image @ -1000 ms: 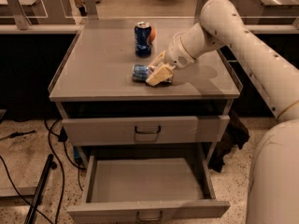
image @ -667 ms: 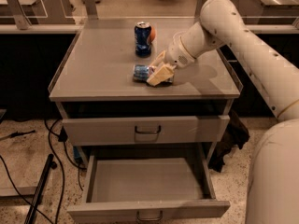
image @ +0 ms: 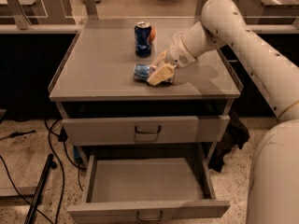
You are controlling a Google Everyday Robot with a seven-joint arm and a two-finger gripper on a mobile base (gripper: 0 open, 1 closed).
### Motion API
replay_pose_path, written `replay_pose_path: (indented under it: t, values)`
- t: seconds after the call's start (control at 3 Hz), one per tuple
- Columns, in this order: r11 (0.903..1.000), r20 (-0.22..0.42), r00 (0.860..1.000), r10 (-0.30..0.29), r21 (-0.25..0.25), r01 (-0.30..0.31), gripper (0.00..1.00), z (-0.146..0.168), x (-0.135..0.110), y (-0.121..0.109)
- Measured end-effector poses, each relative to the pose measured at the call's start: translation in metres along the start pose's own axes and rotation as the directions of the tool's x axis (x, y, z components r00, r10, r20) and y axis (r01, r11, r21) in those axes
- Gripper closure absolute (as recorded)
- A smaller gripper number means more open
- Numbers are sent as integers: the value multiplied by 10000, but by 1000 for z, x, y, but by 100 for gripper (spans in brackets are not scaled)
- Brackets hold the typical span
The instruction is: Pick redbull can from middle drawer and place on counter
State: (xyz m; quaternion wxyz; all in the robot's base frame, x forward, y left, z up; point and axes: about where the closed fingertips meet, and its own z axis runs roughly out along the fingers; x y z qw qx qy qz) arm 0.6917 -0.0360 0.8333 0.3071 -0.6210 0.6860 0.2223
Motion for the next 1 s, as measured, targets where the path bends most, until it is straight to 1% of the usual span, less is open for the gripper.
replay_pose_path:
  t: [0.33, 0.67, 1.0]
  values:
    - [9998, 56, 9998, 195, 72, -196, 11, -2, -5, -2]
    - [9997, 114, 9997, 211, 155, -212, 0, -6, -14, -4]
    - [9997, 114, 9997, 211, 155, -212, 0, -6, -14, -4]
